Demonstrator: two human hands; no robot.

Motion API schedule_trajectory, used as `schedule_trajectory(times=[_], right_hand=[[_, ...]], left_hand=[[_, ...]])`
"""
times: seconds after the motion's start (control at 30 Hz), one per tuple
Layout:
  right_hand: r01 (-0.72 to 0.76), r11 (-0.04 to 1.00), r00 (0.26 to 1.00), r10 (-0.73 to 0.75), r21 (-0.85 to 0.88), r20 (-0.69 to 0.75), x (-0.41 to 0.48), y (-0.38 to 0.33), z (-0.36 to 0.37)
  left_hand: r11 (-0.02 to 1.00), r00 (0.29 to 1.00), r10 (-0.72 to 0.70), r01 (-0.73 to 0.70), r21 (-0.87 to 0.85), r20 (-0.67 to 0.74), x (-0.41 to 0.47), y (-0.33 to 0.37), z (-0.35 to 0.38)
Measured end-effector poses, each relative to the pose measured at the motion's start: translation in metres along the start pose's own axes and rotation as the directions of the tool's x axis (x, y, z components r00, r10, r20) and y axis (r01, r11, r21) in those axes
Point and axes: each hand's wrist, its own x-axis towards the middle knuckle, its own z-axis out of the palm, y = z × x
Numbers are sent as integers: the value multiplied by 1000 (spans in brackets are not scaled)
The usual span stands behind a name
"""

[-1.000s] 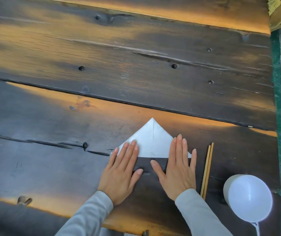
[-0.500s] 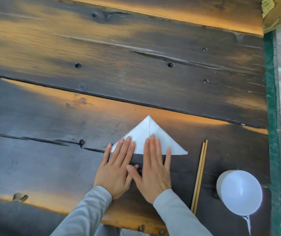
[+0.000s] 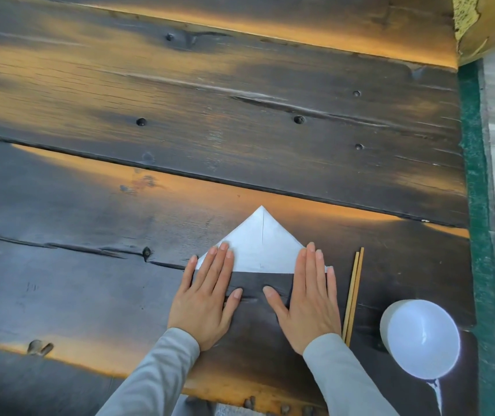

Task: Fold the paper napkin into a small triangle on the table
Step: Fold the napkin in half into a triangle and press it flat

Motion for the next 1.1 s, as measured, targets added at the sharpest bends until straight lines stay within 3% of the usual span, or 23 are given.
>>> schedule_trajectory(times=[0.13, 0.43, 0.57, 0.67, 0.77, 1.1], right_hand=[[2, 1000, 1000, -1, 16, -5, 0, 1, 0], [-12, 1000, 1000, 12, 18, -23, -1, -2, 2], [-6, 1000, 1000, 6, 12, -28, 0, -4, 2], [4, 1000, 999, -3, 7, -47, 0, -3, 2], [4, 1000, 998, -4, 14, -55, 0, -1, 4], [16, 997, 998, -11, 80, -60, -1, -4, -2]], left_hand=[[984, 984, -176, 175, -26, -18, -5, 3, 0], [986, 987, -152, 149, -72, -49, -5, 3, -6], [994, 993, 83, -89, -59, -85, 28, 16, -17], [977, 977, 213, -213, -14, -20, 73, 29, -26], [966, 966, 255, -256, 40, 41, 101, 25, -24], [963, 965, 262, -264, 53, 28, 104, 20, -18]])
